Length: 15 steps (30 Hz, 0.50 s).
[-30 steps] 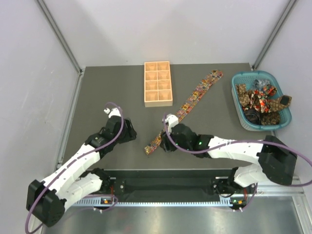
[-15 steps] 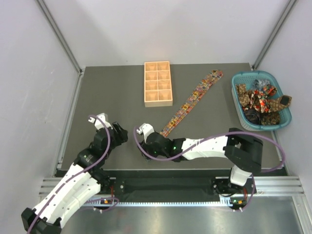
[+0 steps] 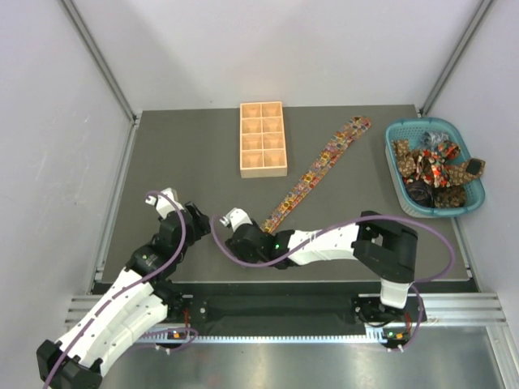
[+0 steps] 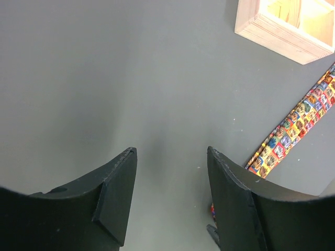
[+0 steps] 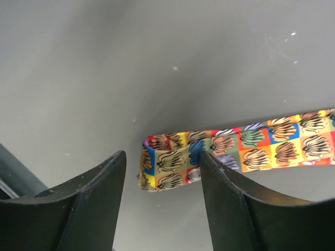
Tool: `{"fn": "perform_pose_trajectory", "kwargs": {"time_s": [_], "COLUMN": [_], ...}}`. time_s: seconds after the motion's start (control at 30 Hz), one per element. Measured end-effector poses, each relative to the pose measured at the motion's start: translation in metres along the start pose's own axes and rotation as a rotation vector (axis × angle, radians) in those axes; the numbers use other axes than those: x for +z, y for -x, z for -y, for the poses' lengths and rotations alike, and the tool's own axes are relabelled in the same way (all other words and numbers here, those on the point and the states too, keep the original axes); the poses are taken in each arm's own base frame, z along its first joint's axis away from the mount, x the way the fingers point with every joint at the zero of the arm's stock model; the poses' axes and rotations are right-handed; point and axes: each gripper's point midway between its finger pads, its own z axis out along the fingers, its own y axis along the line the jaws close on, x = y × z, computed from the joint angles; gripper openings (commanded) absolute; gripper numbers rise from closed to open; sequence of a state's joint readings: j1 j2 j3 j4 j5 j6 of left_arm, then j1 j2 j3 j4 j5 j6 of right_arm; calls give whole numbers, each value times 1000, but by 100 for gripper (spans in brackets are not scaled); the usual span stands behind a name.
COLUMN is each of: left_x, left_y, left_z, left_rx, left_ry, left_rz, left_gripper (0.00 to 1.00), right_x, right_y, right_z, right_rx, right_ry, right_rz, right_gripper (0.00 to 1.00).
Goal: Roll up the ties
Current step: Roll the tie
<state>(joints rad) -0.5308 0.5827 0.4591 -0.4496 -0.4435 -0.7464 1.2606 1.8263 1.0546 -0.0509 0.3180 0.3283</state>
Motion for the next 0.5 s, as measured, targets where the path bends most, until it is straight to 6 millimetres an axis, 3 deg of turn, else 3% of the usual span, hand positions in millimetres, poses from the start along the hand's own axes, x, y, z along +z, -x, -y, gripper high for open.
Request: {"fn": "perform_pose_trajectory", "kwargs": {"time_s": [0.13, 0.3, 0.5], "left_x": [0, 0, 1], "left_y": [0, -2, -4], "left_z": [0, 0, 0], "left_rx": [0, 2, 10], "left_ry": [-1, -4, -4], "left_rz": [0, -6, -16], "left_gripper": [60, 60, 59], "right_x": [-1, -1, -2], "right_y": [-5, -10, -7], "right_z": [-9, -21, -32], "right_rx": [-10, -19, 3], "right_ry": [-4, 19, 62], "right_rz": [1, -2, 11], "right_gripper": [38, 28, 1]}}
